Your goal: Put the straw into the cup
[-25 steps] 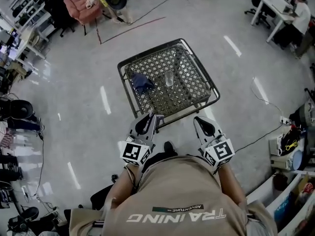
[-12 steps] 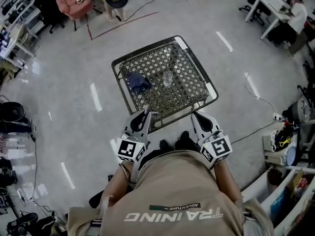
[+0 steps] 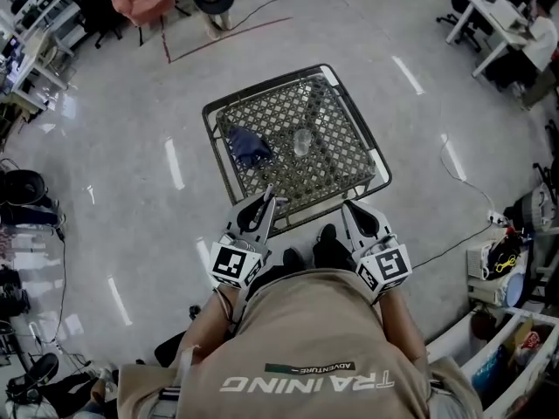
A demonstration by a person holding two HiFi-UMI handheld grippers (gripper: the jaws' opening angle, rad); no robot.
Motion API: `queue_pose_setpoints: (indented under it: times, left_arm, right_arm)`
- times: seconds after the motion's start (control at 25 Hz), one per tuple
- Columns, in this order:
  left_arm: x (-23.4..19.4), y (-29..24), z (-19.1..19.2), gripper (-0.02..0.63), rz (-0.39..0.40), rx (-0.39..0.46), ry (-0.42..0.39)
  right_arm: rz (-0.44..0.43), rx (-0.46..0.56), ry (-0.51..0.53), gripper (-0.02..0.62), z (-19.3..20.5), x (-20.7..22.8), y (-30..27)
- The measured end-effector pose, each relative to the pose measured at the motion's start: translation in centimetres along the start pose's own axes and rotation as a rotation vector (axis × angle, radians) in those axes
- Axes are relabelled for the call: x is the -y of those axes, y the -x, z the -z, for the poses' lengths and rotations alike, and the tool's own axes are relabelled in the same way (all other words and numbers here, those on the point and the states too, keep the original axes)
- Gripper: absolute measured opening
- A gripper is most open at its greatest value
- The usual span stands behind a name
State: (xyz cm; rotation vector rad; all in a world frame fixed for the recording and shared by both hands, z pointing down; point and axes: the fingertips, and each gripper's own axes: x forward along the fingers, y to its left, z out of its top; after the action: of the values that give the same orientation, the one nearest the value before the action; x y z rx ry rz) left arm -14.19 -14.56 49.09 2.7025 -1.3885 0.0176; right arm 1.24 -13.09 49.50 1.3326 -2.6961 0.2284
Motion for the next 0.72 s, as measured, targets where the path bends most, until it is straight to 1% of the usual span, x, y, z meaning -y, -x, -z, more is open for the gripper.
queue_pose_setpoints:
  times: [0.12, 0.28, 0.64, 0.72]
  left_arm:
    - [-0.2, -1.5, 0.0, 0.041, -0.018, -0.013, -0.005]
    - [-0.4, -4.4, -0.6, 0.041, -0.049, -0.030, -0.020]
    - [-1.5, -11.8, -2.2, 0.041, -0.157, -0.026, -0.053]
    - [-1.6, -13.2, -2.6, 0.041, -0.178, -0.031, -0.059]
  right_arm:
    - [-0.014, -0.002, -0.011, 0.017, 0.3, 1.5, -0.6]
    - [-0.042, 0.007, -0.009, 0.017, -0.3, 4.7, -1.8]
    - [-0.131, 0.025, -0.011, 0.017, -1.5, 12.0, -5.2]
    - [-0.155, 0.023, -0.030, 0.017, -1.6, 13.3, -5.7]
